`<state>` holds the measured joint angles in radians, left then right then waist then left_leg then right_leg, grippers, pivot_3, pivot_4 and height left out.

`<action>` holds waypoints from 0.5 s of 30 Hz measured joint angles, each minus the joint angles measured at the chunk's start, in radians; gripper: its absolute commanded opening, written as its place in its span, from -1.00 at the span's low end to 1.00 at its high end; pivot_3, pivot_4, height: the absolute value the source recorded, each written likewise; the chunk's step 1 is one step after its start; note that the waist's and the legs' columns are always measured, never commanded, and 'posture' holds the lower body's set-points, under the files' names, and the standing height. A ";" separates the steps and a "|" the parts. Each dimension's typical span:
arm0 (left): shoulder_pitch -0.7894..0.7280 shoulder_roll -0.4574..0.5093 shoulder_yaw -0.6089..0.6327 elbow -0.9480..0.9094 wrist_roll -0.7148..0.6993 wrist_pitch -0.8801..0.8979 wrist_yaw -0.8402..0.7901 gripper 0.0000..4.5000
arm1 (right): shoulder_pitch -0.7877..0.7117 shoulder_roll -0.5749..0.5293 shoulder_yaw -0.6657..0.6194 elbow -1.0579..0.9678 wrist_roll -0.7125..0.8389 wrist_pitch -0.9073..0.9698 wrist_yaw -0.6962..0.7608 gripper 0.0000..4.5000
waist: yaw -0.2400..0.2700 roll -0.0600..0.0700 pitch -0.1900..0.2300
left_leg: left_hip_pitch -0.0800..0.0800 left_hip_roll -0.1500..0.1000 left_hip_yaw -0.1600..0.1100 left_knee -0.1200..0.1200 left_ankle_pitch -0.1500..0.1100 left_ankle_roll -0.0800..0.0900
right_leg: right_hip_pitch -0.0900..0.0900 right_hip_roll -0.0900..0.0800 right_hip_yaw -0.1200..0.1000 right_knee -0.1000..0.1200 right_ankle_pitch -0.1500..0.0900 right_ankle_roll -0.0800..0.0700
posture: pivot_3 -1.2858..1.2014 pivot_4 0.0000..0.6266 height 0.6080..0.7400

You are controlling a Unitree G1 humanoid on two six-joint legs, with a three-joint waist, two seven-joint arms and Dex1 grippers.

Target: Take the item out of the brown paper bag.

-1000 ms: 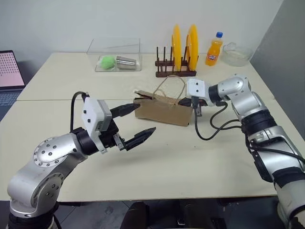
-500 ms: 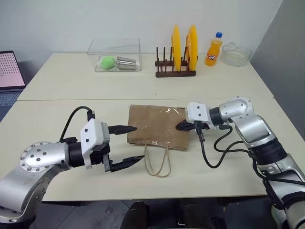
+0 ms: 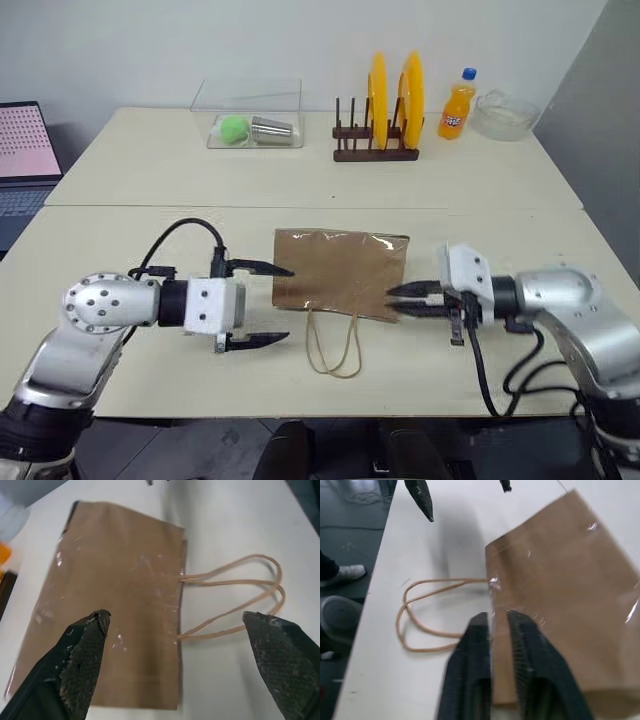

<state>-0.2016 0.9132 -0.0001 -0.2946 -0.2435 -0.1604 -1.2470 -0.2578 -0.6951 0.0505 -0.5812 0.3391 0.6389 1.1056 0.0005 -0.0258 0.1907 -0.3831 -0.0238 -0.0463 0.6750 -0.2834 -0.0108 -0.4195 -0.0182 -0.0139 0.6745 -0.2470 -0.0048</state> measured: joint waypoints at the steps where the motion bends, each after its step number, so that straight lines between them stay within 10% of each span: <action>1: -0.017 -0.010 -0.023 0.024 0.022 -0.052 -0.012 1.00 | 0.033 0.004 -0.003 -0.032 0.003 0.018 -0.030 -0.14 | -0.001 0.000 0.000 | 0.000 0.000 0.000 0.000 0.000 0.000 | 0.000 0.000 0.000 0.000 0.000 0.000 | 0.03 -0.52 1.00; 15: -0.203 -0.152 -0.273 0.362 0.229 -0.424 -0.037 1.00 | 0.195 0.031 0.007 -0.271 0.085 0.200 -0.304 -0.14 | -0.002 0.000 0.000 | 0.000 0.000 0.000 0.000 0.000 0.000 | 0.000 0.001 -0.001 0.000 0.000 0.001 | 0.03 -0.52 1.00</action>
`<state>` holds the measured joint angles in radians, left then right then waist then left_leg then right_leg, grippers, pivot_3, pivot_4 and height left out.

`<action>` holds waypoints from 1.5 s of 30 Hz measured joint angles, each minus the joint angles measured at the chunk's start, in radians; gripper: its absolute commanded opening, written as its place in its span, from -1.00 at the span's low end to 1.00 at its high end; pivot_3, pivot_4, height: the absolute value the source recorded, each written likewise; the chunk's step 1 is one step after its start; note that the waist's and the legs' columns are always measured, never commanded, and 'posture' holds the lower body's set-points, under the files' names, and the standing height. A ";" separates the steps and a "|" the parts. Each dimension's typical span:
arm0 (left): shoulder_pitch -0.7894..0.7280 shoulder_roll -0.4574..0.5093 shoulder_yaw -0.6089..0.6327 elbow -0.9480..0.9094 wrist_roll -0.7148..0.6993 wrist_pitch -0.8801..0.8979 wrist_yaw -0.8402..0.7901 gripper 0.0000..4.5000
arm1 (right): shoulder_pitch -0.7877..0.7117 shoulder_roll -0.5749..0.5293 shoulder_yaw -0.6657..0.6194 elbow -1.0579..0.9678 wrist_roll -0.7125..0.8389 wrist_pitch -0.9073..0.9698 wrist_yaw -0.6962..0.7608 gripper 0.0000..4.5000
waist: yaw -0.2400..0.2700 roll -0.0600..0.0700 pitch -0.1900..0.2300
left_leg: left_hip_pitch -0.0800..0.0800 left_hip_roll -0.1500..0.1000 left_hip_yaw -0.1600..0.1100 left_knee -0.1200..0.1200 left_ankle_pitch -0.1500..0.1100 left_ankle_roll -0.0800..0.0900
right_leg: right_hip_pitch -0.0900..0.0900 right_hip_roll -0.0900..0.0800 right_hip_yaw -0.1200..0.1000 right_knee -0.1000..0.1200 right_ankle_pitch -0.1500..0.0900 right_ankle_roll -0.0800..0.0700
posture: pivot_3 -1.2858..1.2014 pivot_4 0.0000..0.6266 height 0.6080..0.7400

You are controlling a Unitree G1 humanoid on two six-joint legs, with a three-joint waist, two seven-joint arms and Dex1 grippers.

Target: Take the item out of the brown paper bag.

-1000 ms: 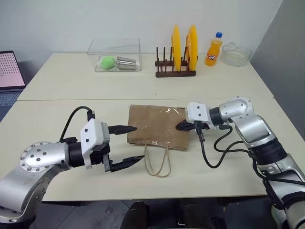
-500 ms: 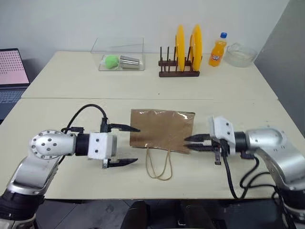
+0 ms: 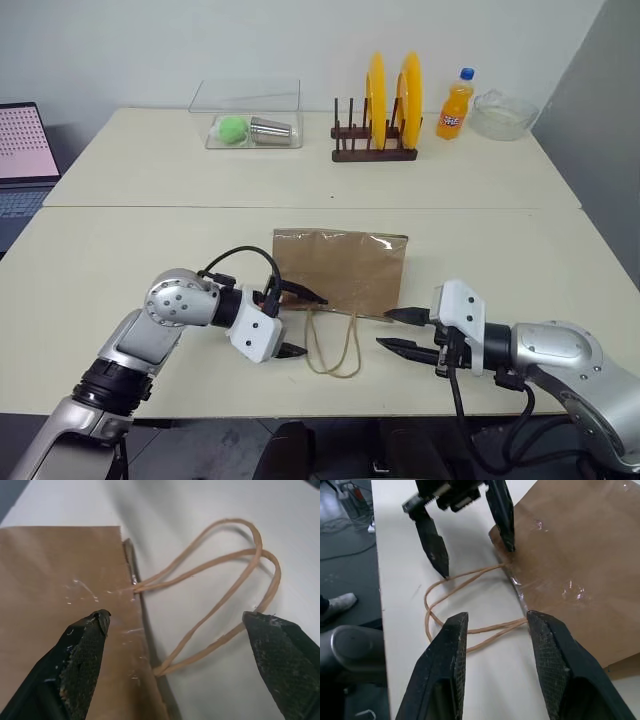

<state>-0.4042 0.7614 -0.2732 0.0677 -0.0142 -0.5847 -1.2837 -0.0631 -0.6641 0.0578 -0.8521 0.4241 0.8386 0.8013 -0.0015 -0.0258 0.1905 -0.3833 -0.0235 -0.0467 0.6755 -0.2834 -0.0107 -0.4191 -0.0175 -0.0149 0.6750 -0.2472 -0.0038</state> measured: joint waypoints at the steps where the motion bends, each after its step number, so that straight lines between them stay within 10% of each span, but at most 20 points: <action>1: -0.008 -0.012 -0.007 0.020 0.009 -0.016 0.007 1.00 | 0.006 -0.005 -0.004 -0.010 0.009 0.009 -0.010 -0.14 | 0.000 0.000 0.000 | 0.000 0.000 0.000 0.000 0.000 0.000 | 0.000 0.000 0.000 0.000 0.000 0.000 | 0.03 -0.52 1.00; 13: -0.053 -0.073 -0.096 0.107 0.092 -0.128 0.051 1.00 | 0.030 -0.059 -0.073 -0.049 0.094 0.059 -0.084 -0.14 | 0.000 0.000 0.000 | 0.000 0.000 0.000 0.000 0.000 0.000 | 0.001 0.000 0.000 0.000 0.000 0.000 | 0.03 -0.52 1.00; 28: -0.049 -0.091 -0.165 0.076 0.053 0.054 0.002 -0.99 | 0.021 -0.098 -0.111 -0.051 0.159 0.038 -0.103 -0.12 | 0.000 0.000 -0.002 | 0.003 0.000 -0.003 0.001 0.000 0.000 | 0.007 0.000 -0.003 -0.004 0.000 0.001 | 0.03 -0.52 1.00; 33: -0.066 -0.143 -0.107 -0.035 -0.104 0.381 0.038 -1.00 | 0.021 -0.143 -0.097 -0.069 0.148 -0.007 -0.084 -0.05 | 0.000 0.000 -0.001 | 0.003 0.000 -0.005 0.001 0.000 0.000 | 0.007 0.001 -0.005 -0.004 0.000 0.002 | 0.03 -0.52 1.00; 40: -0.183 -0.187 0.005 -0.077 -0.227 0.677 0.105 -1.00 | 0.024 -0.185 -0.021 -0.068 0.087 -0.101 -0.058 0.91 | -0.001 0.000 -0.001 | 0.003 0.000 -0.005 0.001 0.000 0.000 | 0.008 0.001 -0.005 -0.006 0.000 0.002 | 0.03 -0.52 1.00; 45: -0.209 -0.208 0.008 -0.066 -0.236 0.712 0.116 -1.00 | -0.018 -0.227 0.127 -0.028 -0.055 -0.236 -0.001 0.91 | -0.002 0.000 -0.001 | 0.002 0.000 -0.006 0.000 0.000 0.000 | 0.009 0.001 -0.005 -0.010 0.001 0.003 | 0.03 -0.52 1.00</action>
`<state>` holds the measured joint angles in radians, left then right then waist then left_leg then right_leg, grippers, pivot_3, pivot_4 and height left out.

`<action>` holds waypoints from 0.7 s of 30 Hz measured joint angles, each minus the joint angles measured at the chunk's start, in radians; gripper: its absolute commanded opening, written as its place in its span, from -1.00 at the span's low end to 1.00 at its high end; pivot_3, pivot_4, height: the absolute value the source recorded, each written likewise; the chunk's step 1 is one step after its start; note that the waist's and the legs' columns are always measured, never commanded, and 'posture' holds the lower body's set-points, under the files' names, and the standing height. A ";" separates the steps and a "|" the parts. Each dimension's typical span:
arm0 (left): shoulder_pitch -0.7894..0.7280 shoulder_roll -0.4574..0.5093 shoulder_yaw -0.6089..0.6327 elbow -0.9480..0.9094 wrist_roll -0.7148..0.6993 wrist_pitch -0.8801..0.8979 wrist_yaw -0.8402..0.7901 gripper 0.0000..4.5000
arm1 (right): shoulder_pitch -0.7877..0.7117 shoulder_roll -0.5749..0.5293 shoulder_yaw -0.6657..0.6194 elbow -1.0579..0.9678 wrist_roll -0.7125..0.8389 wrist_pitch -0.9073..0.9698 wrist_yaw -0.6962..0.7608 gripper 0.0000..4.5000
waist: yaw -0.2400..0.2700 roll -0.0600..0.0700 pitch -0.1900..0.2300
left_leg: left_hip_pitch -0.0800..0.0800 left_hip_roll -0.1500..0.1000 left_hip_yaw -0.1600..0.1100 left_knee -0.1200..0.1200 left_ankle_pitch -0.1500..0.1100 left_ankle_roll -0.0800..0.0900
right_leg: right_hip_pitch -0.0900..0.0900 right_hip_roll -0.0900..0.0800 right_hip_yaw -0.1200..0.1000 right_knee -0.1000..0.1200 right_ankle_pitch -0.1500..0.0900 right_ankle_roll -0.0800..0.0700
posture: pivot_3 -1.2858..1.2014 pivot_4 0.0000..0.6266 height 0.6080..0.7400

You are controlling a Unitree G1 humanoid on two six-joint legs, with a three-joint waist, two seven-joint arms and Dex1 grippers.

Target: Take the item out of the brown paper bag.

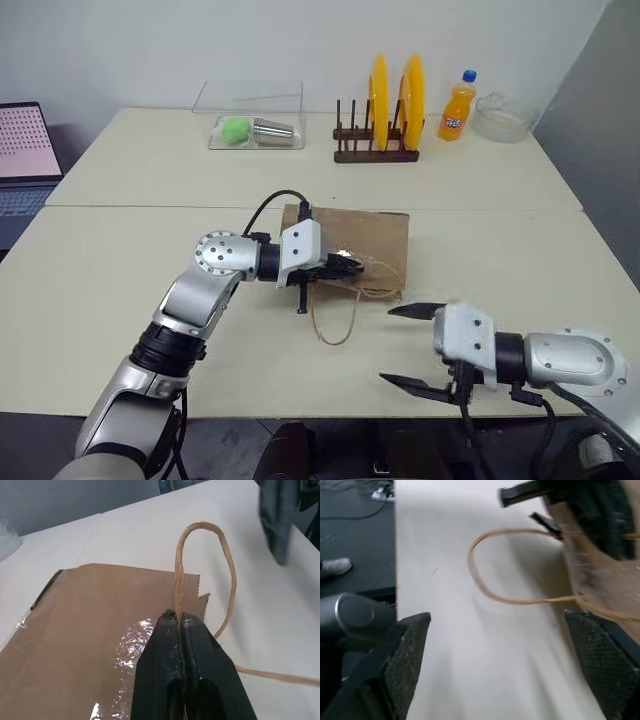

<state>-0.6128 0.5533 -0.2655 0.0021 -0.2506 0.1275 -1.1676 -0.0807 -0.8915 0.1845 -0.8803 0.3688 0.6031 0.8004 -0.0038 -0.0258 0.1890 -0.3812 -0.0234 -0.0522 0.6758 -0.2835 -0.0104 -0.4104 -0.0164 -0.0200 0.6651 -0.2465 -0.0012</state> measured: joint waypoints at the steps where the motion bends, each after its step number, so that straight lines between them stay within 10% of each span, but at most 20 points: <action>1: -0.003 0.000 0.002 0.007 0.002 -0.003 0.000 -1.00 | -0.037 0.004 0.048 0.031 -0.051 -0.044 0.008 0.91 | -0.001 0.000 0.000 | 0.001 0.000 0.000 0.000 0.000 0.000 | 0.000 0.000 0.000 0.000 0.000 0.000 | 0.03 -0.52 1.00; 15: -0.050 -0.018 0.002 0.112 0.031 -0.081 -0.003 -1.00 | -0.207 0.202 0.378 0.552 -0.665 -0.758 -0.047 0.91 | 0.003 0.000 0.000 | 0.000 -0.001 0.002 0.001 0.000 0.000 | 0.000 0.000 0.003 0.000 0.001 0.001 | 0.03 -0.52 1.00; 21: -0.051 -0.032 0.002 0.111 0.030 -0.065 0.003 -1.00 | -0.173 0.259 0.375 0.603 -0.779 -0.814 -0.127 0.15 | 0.003 0.000 0.000 | 0.000 -0.001 0.002 0.001 0.000 0.000 | 0.000 0.000 0.003 0.000 0.001 0.001 | 0.03 -0.52 1.00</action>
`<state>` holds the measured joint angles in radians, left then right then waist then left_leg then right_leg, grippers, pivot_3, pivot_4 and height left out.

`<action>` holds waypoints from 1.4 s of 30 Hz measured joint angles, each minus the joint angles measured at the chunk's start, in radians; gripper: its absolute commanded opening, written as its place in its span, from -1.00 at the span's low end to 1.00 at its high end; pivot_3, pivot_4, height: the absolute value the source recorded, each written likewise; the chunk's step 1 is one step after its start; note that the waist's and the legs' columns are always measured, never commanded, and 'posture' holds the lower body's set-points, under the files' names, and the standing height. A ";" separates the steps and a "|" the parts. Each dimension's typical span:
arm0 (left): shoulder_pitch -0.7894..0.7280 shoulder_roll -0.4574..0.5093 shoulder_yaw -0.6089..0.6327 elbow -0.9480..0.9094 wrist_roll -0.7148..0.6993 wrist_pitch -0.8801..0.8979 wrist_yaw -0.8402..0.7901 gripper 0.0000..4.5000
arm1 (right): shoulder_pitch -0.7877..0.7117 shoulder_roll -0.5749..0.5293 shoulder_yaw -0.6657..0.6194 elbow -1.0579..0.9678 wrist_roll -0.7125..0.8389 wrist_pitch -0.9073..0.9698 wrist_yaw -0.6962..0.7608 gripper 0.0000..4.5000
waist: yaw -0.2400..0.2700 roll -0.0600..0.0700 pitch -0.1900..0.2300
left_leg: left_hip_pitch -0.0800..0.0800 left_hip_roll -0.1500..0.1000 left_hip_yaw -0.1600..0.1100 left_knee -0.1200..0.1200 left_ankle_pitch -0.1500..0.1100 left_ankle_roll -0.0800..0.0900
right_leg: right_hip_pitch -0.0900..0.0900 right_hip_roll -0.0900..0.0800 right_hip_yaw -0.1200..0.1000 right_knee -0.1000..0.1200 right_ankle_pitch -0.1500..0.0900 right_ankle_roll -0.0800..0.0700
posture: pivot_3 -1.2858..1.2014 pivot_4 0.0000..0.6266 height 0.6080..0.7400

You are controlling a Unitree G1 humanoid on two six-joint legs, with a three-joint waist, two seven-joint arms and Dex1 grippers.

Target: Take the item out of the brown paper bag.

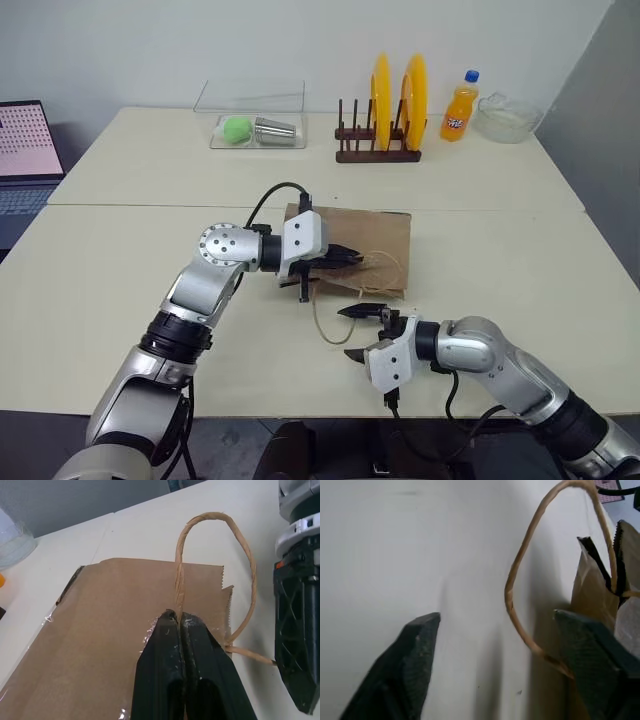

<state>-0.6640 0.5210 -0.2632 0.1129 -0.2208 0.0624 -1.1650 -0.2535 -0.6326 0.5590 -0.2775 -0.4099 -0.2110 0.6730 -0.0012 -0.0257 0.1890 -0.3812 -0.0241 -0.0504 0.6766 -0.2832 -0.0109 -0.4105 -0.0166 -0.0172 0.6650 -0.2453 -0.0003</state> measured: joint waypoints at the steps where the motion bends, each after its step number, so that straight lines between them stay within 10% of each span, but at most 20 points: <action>1: -0.003 -0.005 0.003 -0.002 -0.004 0.019 0.006 -1.00 | 0.014 0.007 -0.001 0.002 -0.010 0.000 -0.008 -0.02 | 0.000 0.000 0.000 | 0.000 0.000 0.000 0.000 0.000 0.000 | 0.000 0.000 0.000 0.000 0.000 0.000 | 0.03 -0.52 1.00; 7: -0.075 -0.033 0.038 -0.028 -0.051 0.165 0.045 -1.00 | 0.056 0.043 -0.023 0.007 -0.081 0.007 -0.053 -0.99 | 0.000 0.000 0.000 | 0.000 0.000 0.000 0.001 0.000 0.000 | 0.000 0.000 0.000 0.001 0.000 0.000 | 0.03 -0.52 1.00; 35: -0.386 -0.110 0.190 0.230 -0.097 0.240 0.139 -1.00 | 0.176 0.086 -0.097 -0.044 -0.080 0.100 -0.037 -0.99 | -0.001 0.000 0.000 | 0.000 0.000 0.000 0.001 0.002 -0.004 | 0.000 0.000 0.001 0.000 0.000 0.000 | 0.03 -0.52 1.00; 42: -0.306 -0.076 0.191 0.097 -0.153 0.296 0.072 -1.00 | 0.200 0.097 -0.239 -0.264 0.237 0.355 0.110 -0.27 | 0.000 0.000 0.000 | 0.000 0.000 -0.001 0.001 0.000 -0.001 | 0.000 0.000 0.000 0.001 0.000 0.000 | 0.03 -0.52 1.00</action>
<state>-0.9698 0.4447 -0.0718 0.2101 -0.3741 0.3584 -1.0925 -0.0539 -0.5353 0.3198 -0.5418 -0.1731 0.1436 0.7832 -0.0017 -0.0260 0.1889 -0.3810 -0.0243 -0.0511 0.6774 -0.2828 -0.0116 -0.4104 -0.0165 -0.0168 0.6657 -0.2450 -0.0001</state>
